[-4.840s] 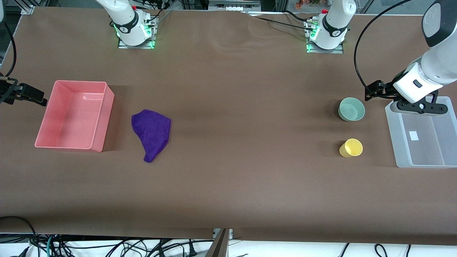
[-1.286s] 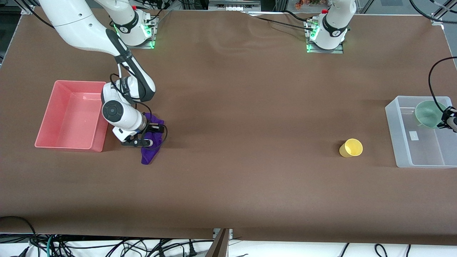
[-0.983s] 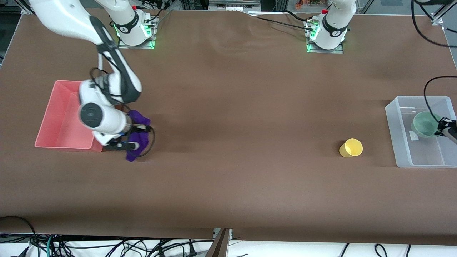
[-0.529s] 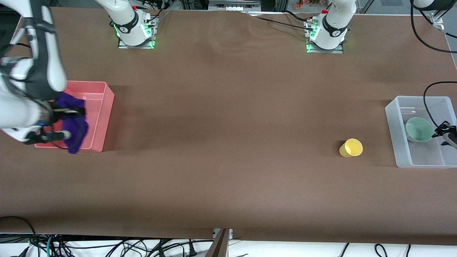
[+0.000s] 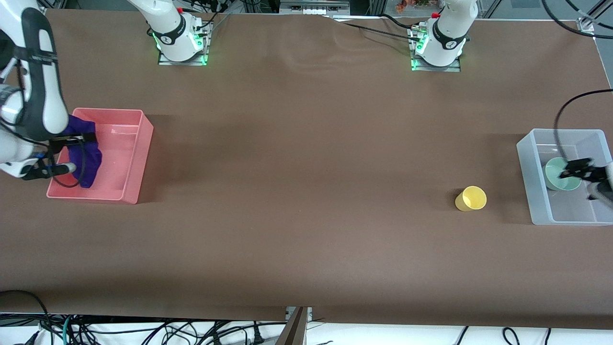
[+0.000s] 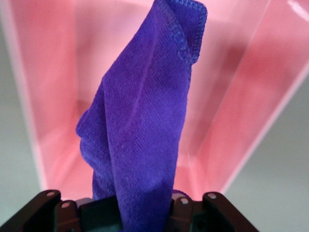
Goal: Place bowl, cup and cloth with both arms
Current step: 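Lower the cloth into the pink bin while the left gripper releases the cup, then grasp the yellow cup with the left gripper while the right gripper opens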
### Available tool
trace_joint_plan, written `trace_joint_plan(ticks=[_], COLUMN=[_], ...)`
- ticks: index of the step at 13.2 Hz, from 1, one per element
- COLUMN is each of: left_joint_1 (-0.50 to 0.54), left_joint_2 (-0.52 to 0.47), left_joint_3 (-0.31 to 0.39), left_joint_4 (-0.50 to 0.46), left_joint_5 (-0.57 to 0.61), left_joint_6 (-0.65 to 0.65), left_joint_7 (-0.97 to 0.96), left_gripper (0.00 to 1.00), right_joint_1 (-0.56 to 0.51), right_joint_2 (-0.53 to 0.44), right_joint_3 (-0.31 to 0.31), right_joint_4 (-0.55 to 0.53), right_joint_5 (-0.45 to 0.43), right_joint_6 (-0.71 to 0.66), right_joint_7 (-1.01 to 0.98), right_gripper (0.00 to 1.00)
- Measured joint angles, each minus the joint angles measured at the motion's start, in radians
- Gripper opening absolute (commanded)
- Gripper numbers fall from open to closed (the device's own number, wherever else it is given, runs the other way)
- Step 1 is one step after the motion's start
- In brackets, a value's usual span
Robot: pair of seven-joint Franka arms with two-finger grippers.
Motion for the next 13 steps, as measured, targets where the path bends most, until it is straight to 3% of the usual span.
trace_joint_plan(ticks=[3,4,5,9,10,11,13], left_joint_1=[-0.11,-0.135,-0.151,-0.157,-0.157,-0.157,-0.157], left_joint_2=[0.023,0.035,0.049,0.092,0.097,0.101,0.117], left_joint_3=[-0.004,-0.004,-0.004,0.001,0.001,0.001,0.001], left_joint_4=[-0.033,-0.043,-0.05,-0.163,-0.179,-0.184,-0.2], left_joint_5=[0.0,0.0,0.0,0.0,0.0,0.0,0.0], left_joint_6=[0.001,0.007,0.029,0.259,0.302,0.327,0.369], left_joint_7=[-0.247,-0.305,-0.344,-0.373,-0.377,-0.386,-0.414], left_gripper=[1.0,1.0,1.0,0.99,0.95,0.8,0.21], right_joint_1=[-0.001,-0.001,-0.001,0.0,0.001,0.001,0.002], right_joint_2=[0.007,0.008,0.009,-0.013,-0.035,-0.063,-0.116], right_joint_3=[-0.008,-0.008,-0.008,-0.008,-0.006,0.005,0.077], right_joint_4=[-0.155,-0.193,-0.223,-0.223,-0.191,-0.137,0.038], right_joint_5=[0.003,0.007,0.012,0.016,0.016,0.016,0.018], right_joint_6=[0.207,0.268,0.315,0.346,0.308,0.233,0.017], right_joint_7=[0.0,0.0,0.001,0.002,0.002,0.0,0.007], right_gripper=[0.0,0.31,0.99,1.0,1.0,1.0,1.0])
